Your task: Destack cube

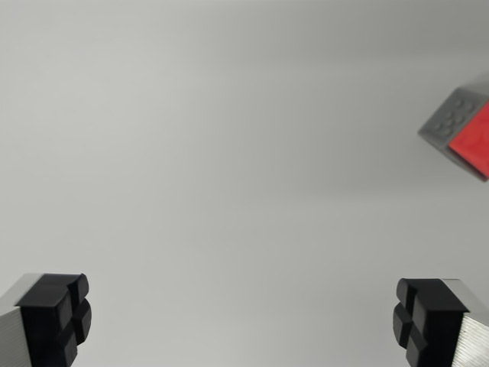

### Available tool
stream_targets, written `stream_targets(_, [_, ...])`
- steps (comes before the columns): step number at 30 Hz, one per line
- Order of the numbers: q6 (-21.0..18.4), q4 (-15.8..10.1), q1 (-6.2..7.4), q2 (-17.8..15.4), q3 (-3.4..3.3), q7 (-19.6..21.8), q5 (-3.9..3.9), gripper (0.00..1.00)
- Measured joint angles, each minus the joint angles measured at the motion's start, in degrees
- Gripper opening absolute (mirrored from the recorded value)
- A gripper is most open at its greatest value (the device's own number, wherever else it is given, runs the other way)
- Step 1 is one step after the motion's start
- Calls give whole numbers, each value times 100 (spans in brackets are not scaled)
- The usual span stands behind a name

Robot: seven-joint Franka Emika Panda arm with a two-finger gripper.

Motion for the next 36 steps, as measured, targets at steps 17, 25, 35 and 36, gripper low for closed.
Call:
stream_targets(17, [318,-250,-182,-5,-251,284,40,100])
stream_targets(25, [496,-359,-304,13,-384,449,69,100])
stream_targets(35, [752,-457,-491,110,-573,682,131,100])
stream_targets(36, [778,-464,-511,123,-594,705,140,100])
